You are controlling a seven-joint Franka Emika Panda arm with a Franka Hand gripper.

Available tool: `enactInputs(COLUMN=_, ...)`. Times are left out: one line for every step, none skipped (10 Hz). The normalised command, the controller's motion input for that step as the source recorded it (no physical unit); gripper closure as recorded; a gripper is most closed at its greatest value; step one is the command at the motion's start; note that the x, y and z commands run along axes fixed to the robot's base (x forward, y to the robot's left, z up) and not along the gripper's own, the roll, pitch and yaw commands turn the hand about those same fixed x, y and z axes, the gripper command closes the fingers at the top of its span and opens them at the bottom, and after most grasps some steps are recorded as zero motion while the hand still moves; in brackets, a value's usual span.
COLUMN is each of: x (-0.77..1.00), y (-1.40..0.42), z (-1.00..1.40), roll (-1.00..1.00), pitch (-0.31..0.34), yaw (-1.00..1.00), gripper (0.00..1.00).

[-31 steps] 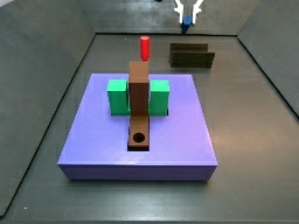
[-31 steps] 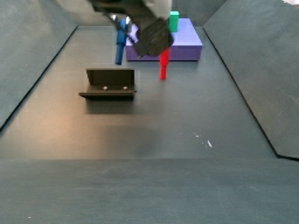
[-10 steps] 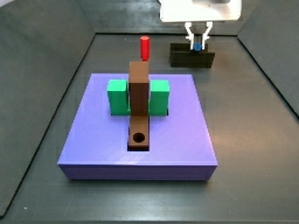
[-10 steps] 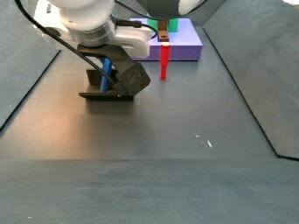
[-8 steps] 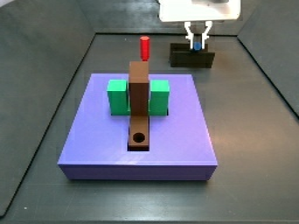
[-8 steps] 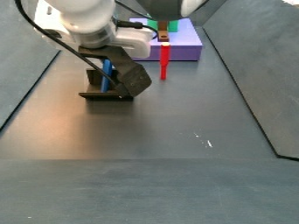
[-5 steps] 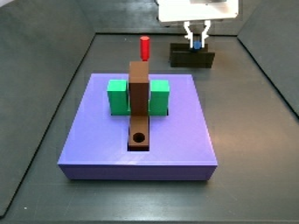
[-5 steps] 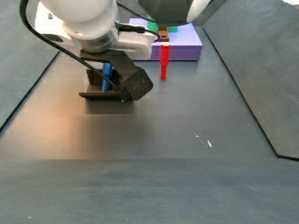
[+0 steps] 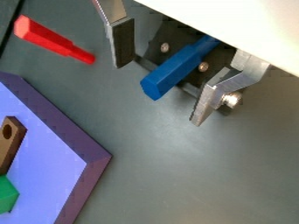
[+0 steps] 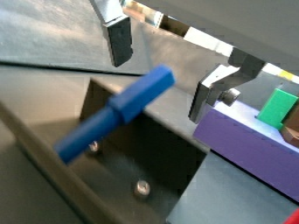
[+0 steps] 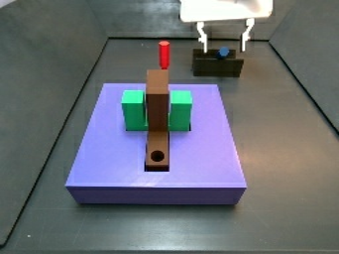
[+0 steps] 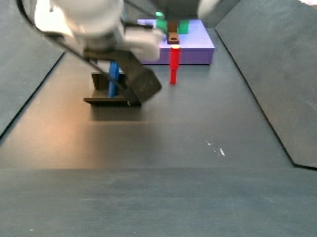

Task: Pick up the blue object. Move up. Place the blue object on the fixture. Regrasp the blue object. Move to above the board. Insert the blue object.
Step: Regrasp the blue object.

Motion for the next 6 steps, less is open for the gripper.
enactInputs(x=-0.08, y=-0.08, z=0.67, roll=0.99, pitch=-0.229, yaw=0.05, gripper=0.0)
enactInputs(x=-0.05, y=-0.06, z=0.57, roll=1.0, pitch=-0.214, yaw=0.06, gripper=0.0)
enactInputs(x=-0.03, y=-0.03, z=0.51, roll=1.0, pitch=-0.22, yaw=0.08, gripper=0.0)
enactInputs(x=0.0, y=-0.04, z=0.48, roll=1.0, pitch=-0.234, yaw=0.08, gripper=0.0)
enactInputs(x=0.0, y=-0.08, z=0.43, roll=1.0, pitch=-0.24, yaw=0.07, gripper=0.0)
enactInputs(x=0.0, y=-0.11, z=0.3, roll=1.0, pitch=-0.22, yaw=0.08, gripper=0.0)
